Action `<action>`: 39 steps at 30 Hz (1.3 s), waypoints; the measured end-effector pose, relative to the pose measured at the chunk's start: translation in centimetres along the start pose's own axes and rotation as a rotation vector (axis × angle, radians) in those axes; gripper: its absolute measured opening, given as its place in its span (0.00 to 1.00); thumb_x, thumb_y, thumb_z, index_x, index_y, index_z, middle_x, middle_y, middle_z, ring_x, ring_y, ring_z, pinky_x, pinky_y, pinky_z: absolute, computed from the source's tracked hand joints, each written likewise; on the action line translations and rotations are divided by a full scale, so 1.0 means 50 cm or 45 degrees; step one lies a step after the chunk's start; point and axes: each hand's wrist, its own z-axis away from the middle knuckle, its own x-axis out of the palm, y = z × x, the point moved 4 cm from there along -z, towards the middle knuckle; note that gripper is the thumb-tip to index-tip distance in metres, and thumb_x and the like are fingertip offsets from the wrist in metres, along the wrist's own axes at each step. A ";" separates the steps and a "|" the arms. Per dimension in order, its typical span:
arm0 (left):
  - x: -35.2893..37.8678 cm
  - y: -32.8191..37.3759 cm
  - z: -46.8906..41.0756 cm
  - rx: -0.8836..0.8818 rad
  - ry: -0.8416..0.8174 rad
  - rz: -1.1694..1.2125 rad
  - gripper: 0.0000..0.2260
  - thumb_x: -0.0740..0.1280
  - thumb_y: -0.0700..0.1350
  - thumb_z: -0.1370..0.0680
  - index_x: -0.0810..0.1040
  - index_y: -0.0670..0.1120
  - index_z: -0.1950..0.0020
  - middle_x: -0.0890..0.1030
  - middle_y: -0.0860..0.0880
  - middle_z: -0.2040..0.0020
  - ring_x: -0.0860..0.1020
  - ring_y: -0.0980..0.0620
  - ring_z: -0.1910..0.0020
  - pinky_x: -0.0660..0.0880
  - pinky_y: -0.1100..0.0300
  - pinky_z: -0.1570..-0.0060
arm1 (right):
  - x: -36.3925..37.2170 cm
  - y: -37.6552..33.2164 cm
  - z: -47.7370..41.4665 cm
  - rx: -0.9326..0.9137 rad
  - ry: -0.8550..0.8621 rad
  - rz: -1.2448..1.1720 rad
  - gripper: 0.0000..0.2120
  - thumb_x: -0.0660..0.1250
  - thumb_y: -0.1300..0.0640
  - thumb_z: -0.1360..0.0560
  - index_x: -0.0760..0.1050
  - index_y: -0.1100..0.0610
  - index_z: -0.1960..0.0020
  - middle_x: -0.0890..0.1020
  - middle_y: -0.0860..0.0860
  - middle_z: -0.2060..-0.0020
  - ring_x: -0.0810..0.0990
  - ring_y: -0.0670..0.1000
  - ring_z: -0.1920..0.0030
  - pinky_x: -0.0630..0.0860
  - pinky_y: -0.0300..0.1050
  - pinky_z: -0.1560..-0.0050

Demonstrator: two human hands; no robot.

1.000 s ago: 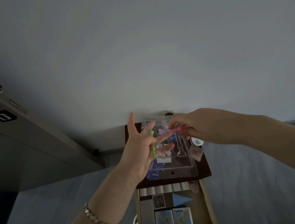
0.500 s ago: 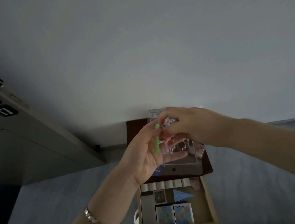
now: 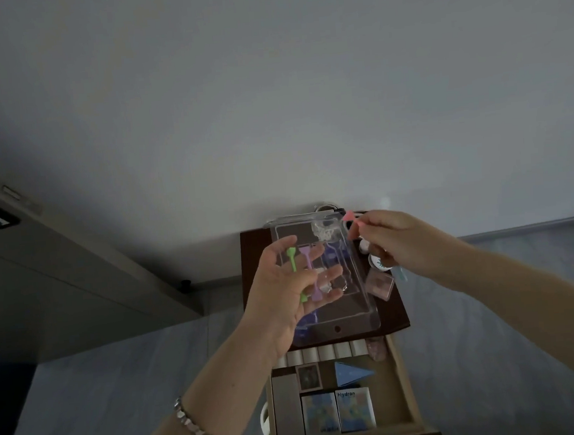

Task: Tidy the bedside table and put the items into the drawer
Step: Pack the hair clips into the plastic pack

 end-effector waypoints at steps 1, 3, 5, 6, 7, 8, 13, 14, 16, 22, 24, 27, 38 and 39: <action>0.004 -0.002 -0.002 0.012 0.010 -0.022 0.24 0.60 0.26 0.26 0.68 0.50 0.37 0.81 0.46 0.48 0.83 0.42 0.53 0.80 0.46 0.55 | 0.001 0.003 0.002 -0.031 0.005 0.037 0.12 0.54 0.58 0.19 0.74 0.53 0.56 0.71 0.46 0.68 0.67 0.43 0.68 0.62 0.35 0.66; 0.007 -0.003 -0.006 0.036 0.032 -0.028 0.24 0.60 0.25 0.27 0.68 0.50 0.39 0.81 0.46 0.49 0.83 0.42 0.53 0.80 0.45 0.54 | 0.004 0.011 0.001 -0.060 0.024 0.037 0.11 0.56 0.58 0.20 0.76 0.52 0.55 0.72 0.44 0.66 0.68 0.41 0.67 0.63 0.33 0.64; 0.013 -0.005 -0.011 0.053 0.065 -0.012 0.24 0.60 0.25 0.27 0.69 0.52 0.42 0.81 0.45 0.49 0.82 0.43 0.53 0.79 0.44 0.53 | 0.005 0.022 -0.001 -0.039 0.058 -0.043 0.10 0.58 0.57 0.21 0.78 0.52 0.54 0.74 0.49 0.67 0.68 0.48 0.68 0.64 0.36 0.64; 0.015 -0.006 -0.013 0.061 0.088 -0.005 0.24 0.60 0.25 0.27 0.70 0.53 0.44 0.80 0.44 0.49 0.82 0.43 0.53 0.79 0.43 0.52 | 0.006 0.026 -0.001 -0.043 0.073 -0.078 0.09 0.60 0.57 0.22 0.79 0.52 0.52 0.75 0.50 0.68 0.69 0.50 0.67 0.65 0.37 0.65; 0.017 -0.006 -0.015 0.067 0.104 0.002 0.24 0.61 0.24 0.27 0.70 0.53 0.46 0.80 0.44 0.49 0.82 0.43 0.53 0.78 0.42 0.51 | 0.007 0.026 -0.001 -0.071 0.083 -0.099 0.08 0.61 0.58 0.22 0.79 0.51 0.51 0.77 0.47 0.70 0.72 0.48 0.69 0.66 0.35 0.66; 0.020 -0.006 -0.016 0.069 0.107 0.009 0.24 0.61 0.24 0.28 0.70 0.53 0.46 0.80 0.43 0.49 0.82 0.43 0.52 0.78 0.42 0.50 | 0.010 0.024 0.000 -0.125 0.082 -0.079 0.08 0.61 0.59 0.23 0.78 0.49 0.51 0.78 0.43 0.72 0.74 0.42 0.72 0.67 0.30 0.68; 0.024 -0.008 -0.019 -0.007 0.055 -0.019 0.24 0.60 0.25 0.27 0.69 0.51 0.40 0.80 0.42 0.50 0.82 0.42 0.52 0.78 0.43 0.51 | 0.002 0.011 -0.003 -0.354 0.090 0.307 0.04 0.65 0.57 0.25 0.74 0.49 0.53 0.79 0.42 0.62 0.75 0.30 0.70 0.68 0.23 0.69; 0.019 -0.008 -0.021 -0.020 0.059 -0.069 0.25 0.60 0.26 0.27 0.68 0.51 0.39 0.80 0.42 0.50 0.83 0.43 0.53 0.79 0.44 0.52 | -0.003 0.005 -0.003 -0.386 0.053 0.403 0.04 0.67 0.57 0.26 0.75 0.49 0.56 0.79 0.41 0.62 0.75 0.30 0.67 0.68 0.22 0.66; 0.013 -0.006 -0.023 -0.031 0.054 -0.168 0.26 0.61 0.26 0.27 0.68 0.53 0.37 0.80 0.43 0.51 0.83 0.45 0.55 0.80 0.45 0.54 | -0.008 -0.008 -0.004 -0.445 -0.083 0.648 0.04 0.68 0.56 0.28 0.77 0.47 0.58 0.76 0.39 0.61 0.75 0.32 0.60 0.67 0.23 0.61; 0.026 -0.006 -0.005 -0.095 -0.112 -0.288 0.24 0.60 0.28 0.26 0.69 0.51 0.36 0.77 0.44 0.48 0.83 0.50 0.64 0.81 0.49 0.58 | 0.028 -0.027 -0.003 -0.703 -0.292 1.066 0.06 0.68 0.50 0.28 0.81 0.48 0.54 0.67 0.42 0.58 0.67 0.40 0.56 0.62 0.29 0.59; 0.026 -0.006 0.001 -0.115 -0.149 -0.306 0.27 0.58 0.27 0.27 0.68 0.51 0.34 0.78 0.43 0.50 0.83 0.51 0.66 0.82 0.53 0.61 | 0.034 -0.032 -0.002 -0.781 -0.293 1.072 0.05 0.68 0.51 0.27 0.81 0.48 0.54 0.67 0.42 0.57 0.67 0.40 0.55 0.64 0.30 0.57; 0.025 -0.009 0.009 -0.134 -0.212 -0.291 0.30 0.56 0.24 0.29 0.68 0.51 0.35 0.78 0.41 0.49 0.84 0.49 0.63 0.81 0.50 0.57 | 0.032 -0.029 -0.002 -0.821 -0.319 1.103 0.05 0.67 0.53 0.26 0.81 0.49 0.52 0.66 0.42 0.52 0.66 0.41 0.50 0.64 0.28 0.55; 0.007 -0.025 0.007 -0.141 -0.217 -0.237 0.29 0.65 0.26 0.29 0.67 0.51 0.36 0.85 0.46 0.59 0.83 0.43 0.57 0.81 0.54 0.62 | 0.028 -0.016 -0.002 -0.884 -0.337 1.117 0.04 0.68 0.53 0.27 0.81 0.48 0.54 0.67 0.43 0.47 0.60 0.34 0.50 0.60 0.24 0.52; 0.007 -0.024 0.007 -0.133 -0.206 -0.229 0.28 0.66 0.27 0.30 0.68 0.51 0.37 0.85 0.46 0.59 0.84 0.44 0.58 0.81 0.55 0.63 | 0.026 -0.017 -0.001 -0.836 -0.325 1.061 0.04 0.68 0.54 0.27 0.80 0.47 0.54 0.69 0.42 0.47 0.62 0.34 0.49 0.61 0.24 0.51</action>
